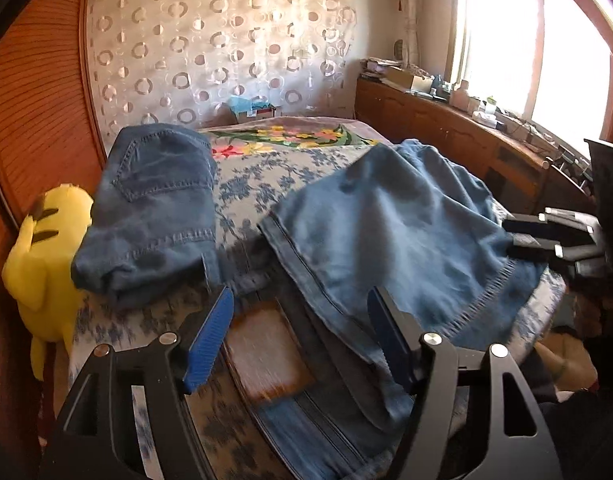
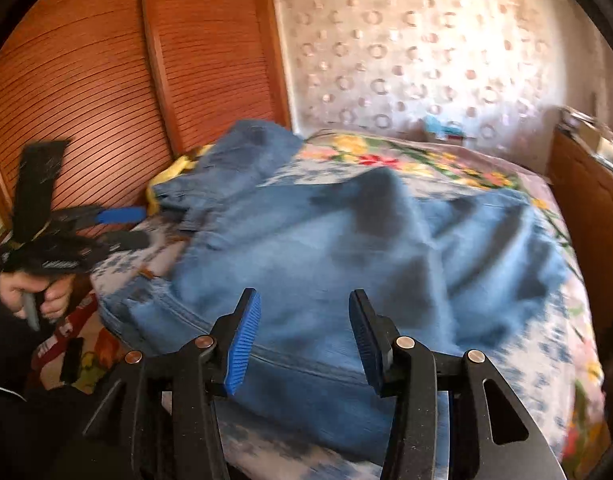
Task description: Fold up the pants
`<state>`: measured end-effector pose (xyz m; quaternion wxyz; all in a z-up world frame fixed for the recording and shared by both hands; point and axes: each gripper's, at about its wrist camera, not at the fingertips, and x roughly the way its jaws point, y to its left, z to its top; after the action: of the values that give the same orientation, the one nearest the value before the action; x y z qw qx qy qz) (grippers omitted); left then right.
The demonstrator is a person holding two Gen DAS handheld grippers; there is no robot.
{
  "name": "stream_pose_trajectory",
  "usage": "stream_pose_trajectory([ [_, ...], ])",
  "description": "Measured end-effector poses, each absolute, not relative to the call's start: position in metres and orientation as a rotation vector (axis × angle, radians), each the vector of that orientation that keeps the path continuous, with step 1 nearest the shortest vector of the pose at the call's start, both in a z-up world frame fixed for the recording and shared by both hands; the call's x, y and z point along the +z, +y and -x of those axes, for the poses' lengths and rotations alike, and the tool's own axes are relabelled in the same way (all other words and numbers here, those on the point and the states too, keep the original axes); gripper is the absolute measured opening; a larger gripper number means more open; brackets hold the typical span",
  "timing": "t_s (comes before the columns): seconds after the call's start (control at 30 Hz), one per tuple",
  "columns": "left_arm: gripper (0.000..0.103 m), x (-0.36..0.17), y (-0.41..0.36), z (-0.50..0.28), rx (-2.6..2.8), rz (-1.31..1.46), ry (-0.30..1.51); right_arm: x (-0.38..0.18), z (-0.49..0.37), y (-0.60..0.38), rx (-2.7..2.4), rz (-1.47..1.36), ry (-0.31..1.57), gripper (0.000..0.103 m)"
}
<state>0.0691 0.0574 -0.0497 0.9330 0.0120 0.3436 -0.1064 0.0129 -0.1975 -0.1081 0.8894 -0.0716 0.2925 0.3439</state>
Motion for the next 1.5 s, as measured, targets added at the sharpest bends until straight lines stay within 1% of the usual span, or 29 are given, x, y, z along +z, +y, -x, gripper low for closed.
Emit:
stream_pose_trajectory([
  [0.07, 0.070, -0.054, 0.058, -0.086, -0.219, -0.044, 0.713, -0.119, -0.022, -0.189, 0.728, 0.173, 0.618, 0.048],
  [0.2, 0.060, -0.067, 0.054, -0.117, -0.223, -0.066, 0.761, -0.141, -0.031, -0.179, 0.701, 0.215, 0.635, 0.048],
  [0.33, 0.059, -0.075, 0.050, -0.145, -0.258, -0.054, 0.805, -0.154, -0.037, -0.181, 0.686, 0.204, 0.669, 0.048],
  [0.4, 0.056, -0.084, 0.044, -0.161, -0.282, -0.068, 0.864, -0.155, -0.038, -0.187, 0.695, 0.179, 0.670, 0.048],
  [0.47, 0.054, -0.091, 0.042, -0.172, -0.269, -0.080, 0.888, -0.153, -0.039, -0.189, 0.702, 0.165, 0.671, 0.048],
  [0.53, 0.046, -0.091, 0.040, -0.174, -0.277, -0.083, 0.883, -0.154, -0.041, -0.192, 0.703, 0.162, 0.668, 0.048],
  [0.57, 0.040, -0.088, 0.038, -0.171, -0.273, -0.087, 0.865, -0.155, -0.040, -0.194, 0.704, 0.160, 0.667, 0.048],
  [0.6, 0.030, -0.085, 0.038, -0.168, -0.263, -0.090, 0.846, -0.155, -0.039, -0.196, 0.705, 0.156, 0.666, 0.048],
  [0.67, 0.024, -0.078, 0.038, -0.161, -0.253, -0.084, 0.813, -0.156, -0.038, -0.199, 0.703, 0.149, 0.660, 0.048],
  [0.7, 0.019, -0.074, 0.037, -0.155, -0.259, -0.082, 0.800, -0.156, -0.039, -0.202, 0.700, 0.146, 0.658, 0.048],
  [0.83, 0.016, -0.052, 0.032, -0.127, -0.257, -0.112, 0.719, -0.142, -0.026, -0.208, 0.661, 0.158, 0.635, 0.048],
  [0.97, 0.015, -0.020, 0.042, -0.097, -0.243, -0.074, 0.636, -0.133, -0.022, -0.231, 0.616, 0.135, 0.613, 0.048],
  [1.07, 0.015, -0.006, 0.058, -0.090, -0.204, -0.066, 0.615, -0.127, -0.022, -0.249, 0.577, 0.112, 0.602, 0.048],
  [1.23, 0.015, -0.016, 0.077, -0.097, -0.182, -0.059, 0.659, -0.129, -0.022, -0.263, 0.532, 0.101, 0.610, 0.048],
  [1.37, 0.017, -0.028, 0.074, -0.097, -0.188, -0.050, 0.684, -0.131, -0.026, -0.270, 0.521, 0.081, 0.627, 0.048],
  [1.43, 0.023, -0.033, 0.072, -0.096, -0.192, -0.047, 0.696, -0.130, -0.025, -0.269, 0.518, 0.086, 0.632, 0.048],
  [1.47, 0.033, -0.035, 0.072, -0.096, -0.186, -0.047, 0.700, -0.130, -0.025, -0.269, 0.516, 0.090, 0.633, 0.048],
  [1.5, 0.047, -0.036, 0.071, -0.093, -0.176, -0.047, 0.701, -0.128, -0.024, -0.271, 0.515, 0.093, 0.634, 0.048],
])
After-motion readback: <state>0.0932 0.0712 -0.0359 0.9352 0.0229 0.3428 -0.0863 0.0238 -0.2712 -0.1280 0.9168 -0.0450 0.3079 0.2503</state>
